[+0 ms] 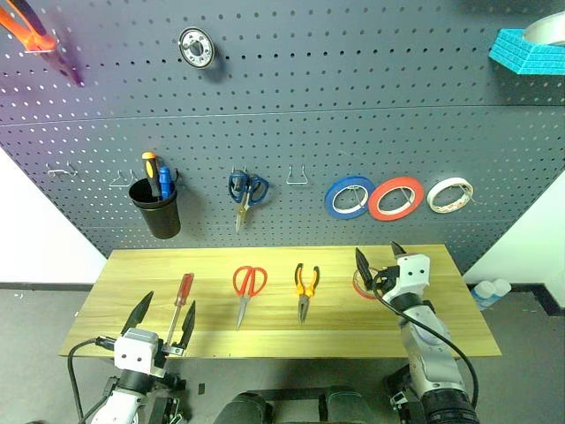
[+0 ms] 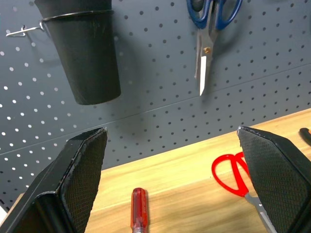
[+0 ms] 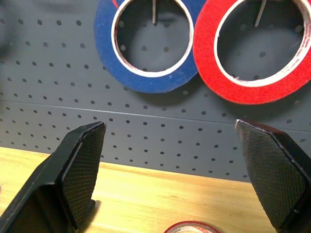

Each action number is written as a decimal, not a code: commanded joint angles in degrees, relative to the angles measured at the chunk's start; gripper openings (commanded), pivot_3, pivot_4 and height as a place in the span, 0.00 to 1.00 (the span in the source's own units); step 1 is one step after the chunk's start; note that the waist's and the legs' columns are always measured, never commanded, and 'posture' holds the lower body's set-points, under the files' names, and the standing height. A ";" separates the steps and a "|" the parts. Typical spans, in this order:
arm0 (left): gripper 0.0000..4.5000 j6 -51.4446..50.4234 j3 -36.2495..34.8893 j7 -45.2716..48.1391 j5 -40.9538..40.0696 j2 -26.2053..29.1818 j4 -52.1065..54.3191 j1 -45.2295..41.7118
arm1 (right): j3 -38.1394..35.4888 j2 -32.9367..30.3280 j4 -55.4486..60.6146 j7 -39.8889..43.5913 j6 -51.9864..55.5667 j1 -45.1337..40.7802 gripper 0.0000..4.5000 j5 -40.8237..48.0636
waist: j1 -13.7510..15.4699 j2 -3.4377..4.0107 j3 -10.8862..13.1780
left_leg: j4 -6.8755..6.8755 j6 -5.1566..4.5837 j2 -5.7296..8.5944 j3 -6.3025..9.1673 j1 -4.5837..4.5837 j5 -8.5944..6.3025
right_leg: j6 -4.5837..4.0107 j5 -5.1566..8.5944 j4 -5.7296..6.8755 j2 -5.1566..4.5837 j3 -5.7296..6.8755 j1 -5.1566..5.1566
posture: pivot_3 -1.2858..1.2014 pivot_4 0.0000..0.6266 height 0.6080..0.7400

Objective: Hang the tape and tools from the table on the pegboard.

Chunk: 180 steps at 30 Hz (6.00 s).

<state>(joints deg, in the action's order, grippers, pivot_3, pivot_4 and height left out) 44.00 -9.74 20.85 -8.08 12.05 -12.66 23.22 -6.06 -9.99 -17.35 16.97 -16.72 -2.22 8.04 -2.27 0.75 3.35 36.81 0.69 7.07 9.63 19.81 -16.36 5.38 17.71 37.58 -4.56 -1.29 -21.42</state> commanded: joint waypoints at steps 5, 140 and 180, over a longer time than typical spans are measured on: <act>0.99 2.00 1.02 -2.72 2.77 -2.33 2.63 0.22 | -0.33 -0.16 -4.43 1.50 -3.01 -6.47 1.00 0.46 | 0.51 -0.02 0.01 | 0.00 -0.01 0.00 -0.01 0.00 0.00 | 0.03 -0.02 -0.02 0.01 0.00 0.00 | 0.50 0.00 1.00; 0.99 -11.02 21.07 24.54 -13.00 5.74 18.36 12.33 | 8.67 -15.90 -16.50 13.56 24.09 -13.28 1.00 -11.17 | 3.08 -0.72 6.54 | 0.08 -0.21 0.01 -0.15 1.61 -0.08 | -0.01 -0.40 -0.30 -0.07 -0.08 -1.44 | 0.53 0.22 1.00; 0.99 -58.03 0.91 24.92 -39.90 20.20 31.33 -11.33 | 8.60 -13.97 -17.90 13.18 22.91 -14.54 1.00 -10.83 | 1.70 -0.63 5.47 | 0.19 0.43 -0.50 -0.57 1.54 0.34 | -0.37 -1.05 0.26 0.53 -0.55 -1.83 | 0.53 0.19 1.00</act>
<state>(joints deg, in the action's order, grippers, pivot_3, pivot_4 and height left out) -12.36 -7.85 44.25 -46.01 31.50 16.42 11.36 2.95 -23.92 -35.71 30.50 7.03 -16.30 -3.11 -0.57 0.13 8.81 37.02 1.14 6.53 9.05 21.34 -16.01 4.98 16.64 37.83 -3.98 -1.85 -23.25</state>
